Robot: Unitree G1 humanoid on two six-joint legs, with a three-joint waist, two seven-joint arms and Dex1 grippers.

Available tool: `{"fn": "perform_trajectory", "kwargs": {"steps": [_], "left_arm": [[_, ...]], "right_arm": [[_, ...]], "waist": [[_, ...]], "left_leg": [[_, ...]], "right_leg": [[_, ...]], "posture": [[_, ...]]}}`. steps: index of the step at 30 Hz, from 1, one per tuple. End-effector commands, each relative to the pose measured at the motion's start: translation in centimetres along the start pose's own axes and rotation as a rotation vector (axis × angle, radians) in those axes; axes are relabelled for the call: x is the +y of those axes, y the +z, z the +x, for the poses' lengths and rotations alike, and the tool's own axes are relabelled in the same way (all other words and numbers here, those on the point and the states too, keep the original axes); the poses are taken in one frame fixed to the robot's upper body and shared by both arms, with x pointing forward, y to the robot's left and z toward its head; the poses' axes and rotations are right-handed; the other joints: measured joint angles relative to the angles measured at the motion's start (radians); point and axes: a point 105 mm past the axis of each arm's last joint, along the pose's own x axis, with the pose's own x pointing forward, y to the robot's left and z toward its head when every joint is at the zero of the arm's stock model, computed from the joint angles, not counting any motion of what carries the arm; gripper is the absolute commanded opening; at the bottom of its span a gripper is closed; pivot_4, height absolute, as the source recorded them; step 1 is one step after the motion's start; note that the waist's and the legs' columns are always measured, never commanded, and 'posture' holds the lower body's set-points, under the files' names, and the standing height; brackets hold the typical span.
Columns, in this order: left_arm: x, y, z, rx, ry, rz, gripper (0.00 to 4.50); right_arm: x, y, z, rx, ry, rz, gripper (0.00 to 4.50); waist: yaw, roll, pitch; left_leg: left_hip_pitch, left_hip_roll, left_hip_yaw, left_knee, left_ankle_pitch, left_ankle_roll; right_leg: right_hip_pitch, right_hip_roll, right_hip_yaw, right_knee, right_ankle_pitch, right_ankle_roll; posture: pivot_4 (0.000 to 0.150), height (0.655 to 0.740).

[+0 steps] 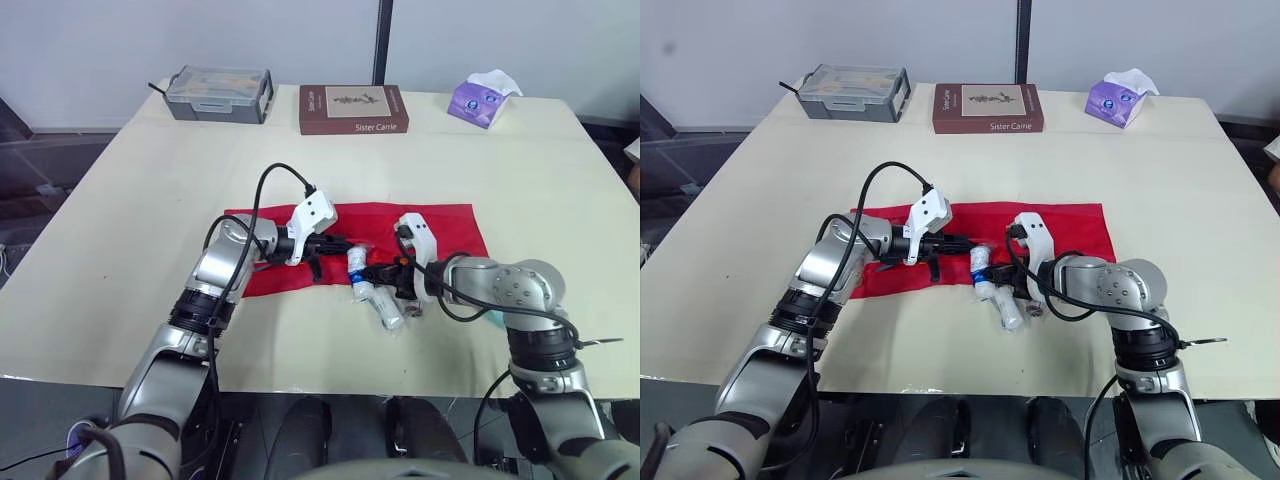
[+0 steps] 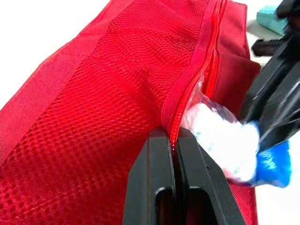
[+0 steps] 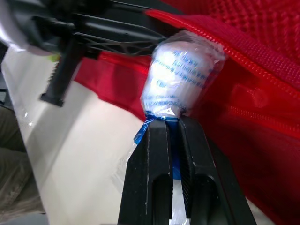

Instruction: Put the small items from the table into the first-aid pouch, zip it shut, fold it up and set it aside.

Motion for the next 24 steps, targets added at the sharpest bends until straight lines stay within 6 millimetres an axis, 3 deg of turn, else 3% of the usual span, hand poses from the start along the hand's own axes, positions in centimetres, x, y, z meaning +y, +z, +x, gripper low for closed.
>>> {"fn": "perform_trajectory", "kwargs": {"steps": [1, 13, 20, 24], "left_arm": [[-2.0, 1.9, 0.7, -0.063, -0.096, 0.081, 0.00], [-2.2, 2.9, -0.2, -0.074, -0.085, 0.119, 0.00], [-2.8, 2.3, -0.2, -0.058, -0.111, 0.102, 0.00], [-2.2, 1.7, -0.3, -0.039, -0.097, 0.095, 0.00]], "right_arm": [[-1.1, 2.6, 0.3, -0.102, -0.072, -0.025, 0.03], [-0.5, 2.0, 0.2, -0.062, -0.013, -0.051, 0.03], [-0.6, 4.0, 2.8, -0.171, -0.006, -0.076, 0.03], [-1.0, 3.2, 3.0, -0.149, 0.030, -0.163, 1.42]], "waist": [[0.000, 0.000, 0.000], [0.002, 0.001, 0.000], [-0.002, 0.002, 0.000], [0.000, 0.002, 0.000]], "left_leg": [[0.000, 0.000, 0.000, 0.000, 0.000, 0.000], [0.000, 0.000, 0.000, -0.001, 0.000, 0.000], [0.001, 0.000, 0.000, -0.001, 0.000, 0.000], [0.001, 0.000, 0.001, -0.001, 0.000, 0.000]], "right_leg": [[0.000, 0.000, 0.000, 0.000, 0.000, 0.000], [0.000, 0.000, 0.000, -0.001, 0.000, 0.000], [0.000, 0.000, 0.000, 0.000, 0.000, 0.000], [0.000, 0.000, 0.000, 0.000, 0.000, 0.000]], "posture": [[0.150, 0.7400], [0.150, 0.7400], [0.150, 0.7400], [0.150, 0.7400]]}}
